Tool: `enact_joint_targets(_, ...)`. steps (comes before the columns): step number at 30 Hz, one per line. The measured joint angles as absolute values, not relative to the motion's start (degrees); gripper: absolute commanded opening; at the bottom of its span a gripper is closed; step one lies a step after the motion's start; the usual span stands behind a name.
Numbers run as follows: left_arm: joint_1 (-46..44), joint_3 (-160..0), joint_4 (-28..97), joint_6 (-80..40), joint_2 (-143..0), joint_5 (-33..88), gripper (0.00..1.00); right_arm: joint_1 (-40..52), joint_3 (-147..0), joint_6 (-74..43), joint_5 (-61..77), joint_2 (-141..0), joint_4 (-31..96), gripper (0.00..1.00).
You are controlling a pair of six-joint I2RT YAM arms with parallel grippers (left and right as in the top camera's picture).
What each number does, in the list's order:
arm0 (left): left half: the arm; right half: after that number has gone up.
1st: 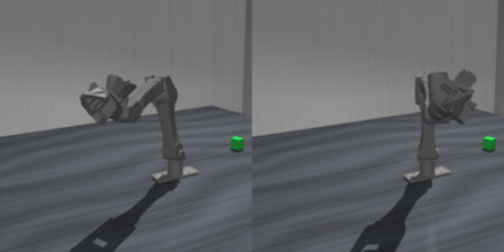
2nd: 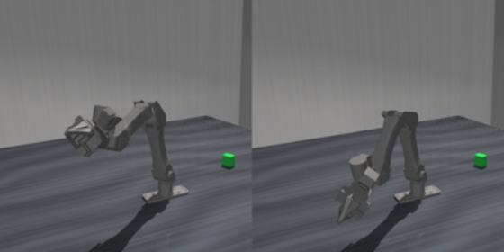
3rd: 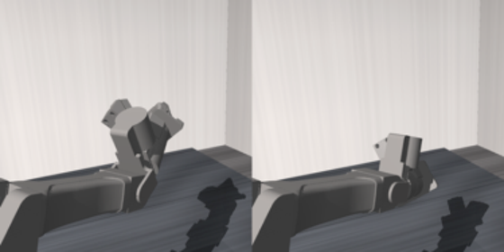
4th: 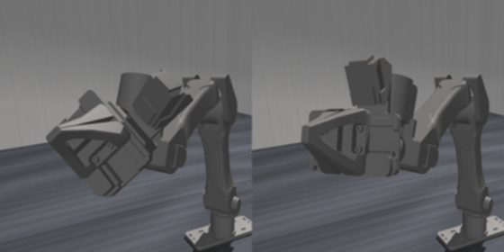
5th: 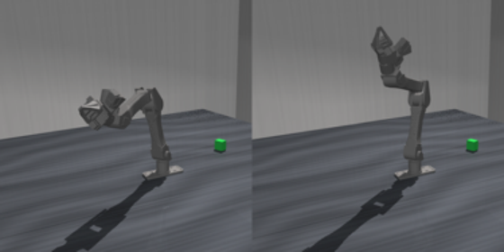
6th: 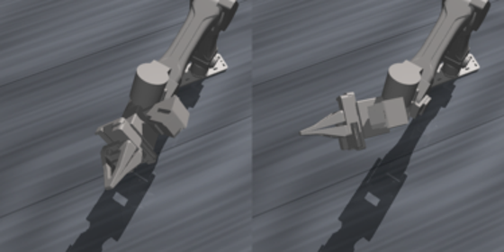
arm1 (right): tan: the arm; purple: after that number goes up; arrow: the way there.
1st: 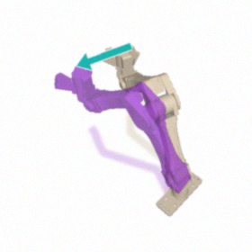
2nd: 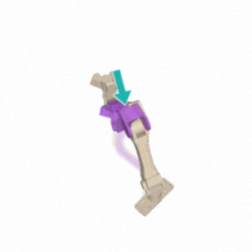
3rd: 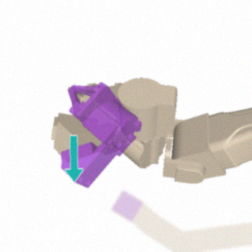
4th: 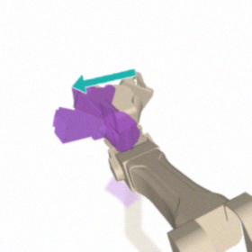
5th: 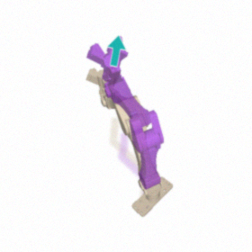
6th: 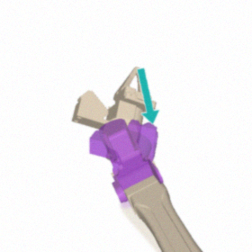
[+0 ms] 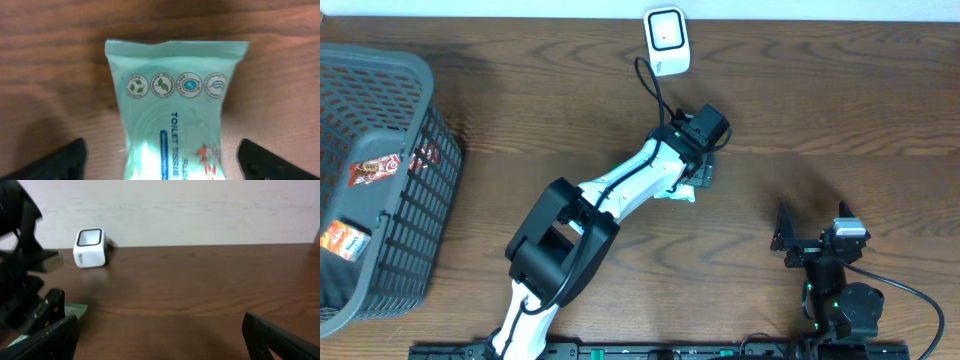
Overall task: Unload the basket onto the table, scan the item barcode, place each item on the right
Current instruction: 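Carry the tissue pack with the left gripper under the scanner, then place the tissue pack right of the bottle and open the left gripper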
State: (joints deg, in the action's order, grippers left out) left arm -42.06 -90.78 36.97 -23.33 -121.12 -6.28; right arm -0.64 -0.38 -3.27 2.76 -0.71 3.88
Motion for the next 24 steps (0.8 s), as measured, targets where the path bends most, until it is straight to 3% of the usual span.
enact_joint_targets(6, -41.5, -102.1, 43.5, -14.6, -112.8, -7.5, 0.98, -0.6, -0.4, -3.3, 2.8, -0.7, 3.9, 0.99)
enact_joint_targets(11, -34.4, -112.3, 43.1, -9.1, -95.7, -11.2, 0.98, -0.6, -0.4, -3.3, 2.8, -0.7, 3.9, 0.99)
enact_joint_targets(18, -7.3, -114.5, 50.6, -13.0, -82.8, -14.0, 0.98, -0.6, -0.4, -3.3, 2.8, -0.7, 3.9, 0.99)
enact_joint_targets(24, 17.2, -111.8, 66.0, -37.9, -88.7, -14.2, 0.98, -0.6, -0.4, -3.3, 2.8, -0.7, 3.9, 0.99)
